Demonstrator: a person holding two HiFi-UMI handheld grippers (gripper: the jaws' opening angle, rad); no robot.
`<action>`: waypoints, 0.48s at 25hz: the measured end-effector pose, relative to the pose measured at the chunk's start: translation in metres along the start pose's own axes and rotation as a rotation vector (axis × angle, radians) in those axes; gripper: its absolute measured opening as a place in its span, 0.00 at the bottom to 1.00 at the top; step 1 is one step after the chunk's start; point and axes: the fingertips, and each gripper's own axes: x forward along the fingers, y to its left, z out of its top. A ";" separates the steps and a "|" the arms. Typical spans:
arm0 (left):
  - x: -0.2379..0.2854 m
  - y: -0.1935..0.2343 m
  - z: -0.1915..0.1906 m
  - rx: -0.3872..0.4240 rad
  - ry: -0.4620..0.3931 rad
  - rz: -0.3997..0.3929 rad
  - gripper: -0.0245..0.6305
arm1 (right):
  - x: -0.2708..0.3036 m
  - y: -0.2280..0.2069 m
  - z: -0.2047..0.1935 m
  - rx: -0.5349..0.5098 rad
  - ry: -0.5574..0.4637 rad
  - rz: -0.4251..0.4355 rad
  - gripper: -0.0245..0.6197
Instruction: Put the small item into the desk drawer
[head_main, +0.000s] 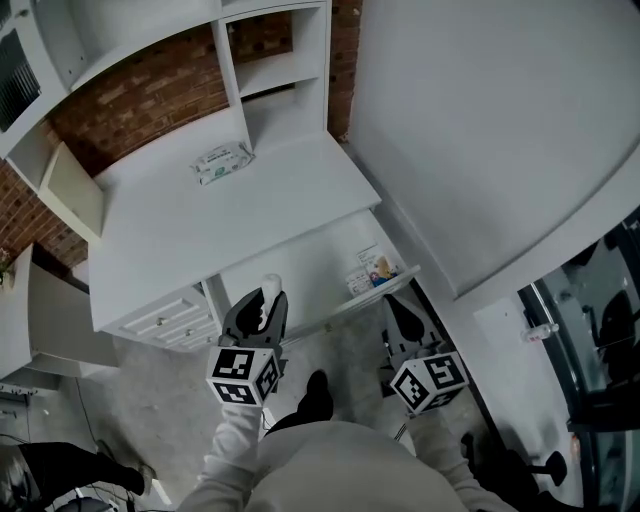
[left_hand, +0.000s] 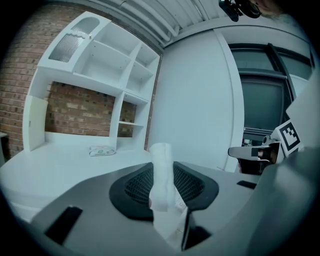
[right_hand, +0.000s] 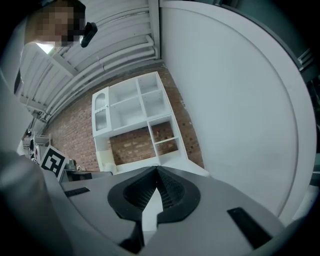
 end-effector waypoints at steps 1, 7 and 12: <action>0.006 0.004 0.002 0.001 0.000 -0.006 0.24 | 0.007 -0.001 0.001 0.001 0.000 -0.003 0.08; 0.034 0.022 0.008 0.002 0.007 -0.039 0.24 | 0.037 -0.004 0.001 0.004 0.006 -0.022 0.08; 0.051 0.032 0.007 0.000 0.017 -0.056 0.24 | 0.050 -0.009 0.003 0.005 0.006 -0.044 0.08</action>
